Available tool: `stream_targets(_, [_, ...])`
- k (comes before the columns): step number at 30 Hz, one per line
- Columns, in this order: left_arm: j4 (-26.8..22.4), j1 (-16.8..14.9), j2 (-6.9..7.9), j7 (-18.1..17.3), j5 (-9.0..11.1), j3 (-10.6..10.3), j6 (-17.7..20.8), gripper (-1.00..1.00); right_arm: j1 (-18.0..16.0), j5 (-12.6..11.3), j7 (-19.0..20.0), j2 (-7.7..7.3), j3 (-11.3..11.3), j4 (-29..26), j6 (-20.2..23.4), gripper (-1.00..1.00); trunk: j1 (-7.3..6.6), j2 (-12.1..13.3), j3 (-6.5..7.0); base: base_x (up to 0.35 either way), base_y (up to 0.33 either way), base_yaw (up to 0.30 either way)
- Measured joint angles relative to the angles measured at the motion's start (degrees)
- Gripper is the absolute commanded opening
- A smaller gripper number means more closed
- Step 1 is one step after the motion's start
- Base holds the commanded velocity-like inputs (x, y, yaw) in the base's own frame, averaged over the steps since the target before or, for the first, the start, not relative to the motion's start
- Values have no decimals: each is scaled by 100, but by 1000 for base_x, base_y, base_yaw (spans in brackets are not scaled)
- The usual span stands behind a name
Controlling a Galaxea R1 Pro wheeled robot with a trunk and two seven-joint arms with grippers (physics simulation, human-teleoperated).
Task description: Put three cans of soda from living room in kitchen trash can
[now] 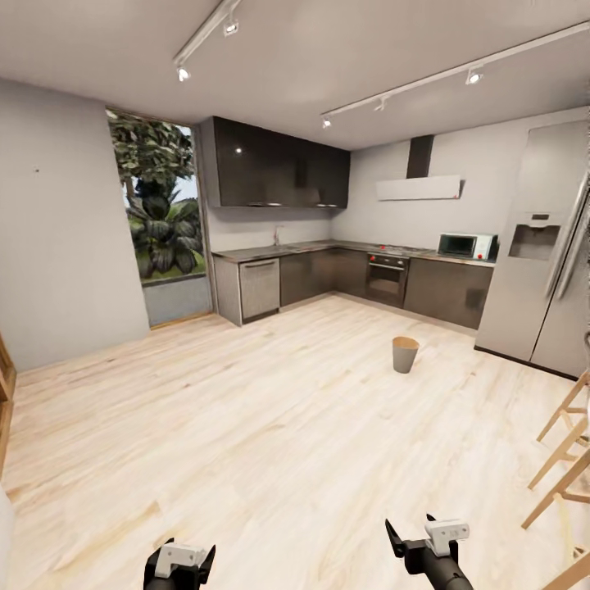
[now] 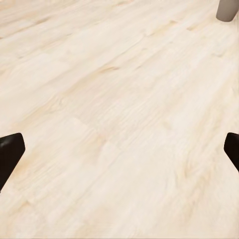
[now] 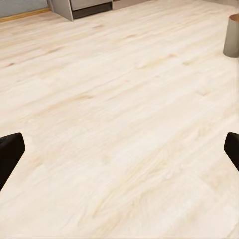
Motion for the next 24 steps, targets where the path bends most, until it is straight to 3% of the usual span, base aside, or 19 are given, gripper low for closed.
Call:
stream_targets(7, [0,0,0,0,0,0,0,100,0,-2,-1,4,3,1,0,100,0,0,4,310,76,-36])
stream_targets(18, [0,0,0,0,0,0,0,100,-2,-13,-2,17,-22,0,5,100,0,0,11,310,75,-189])
stream_targets(24, [0,0,0,0,0,0,0,100,0,-9,-2,40,-11,1,1,100,0,0,13,310,74,-73])
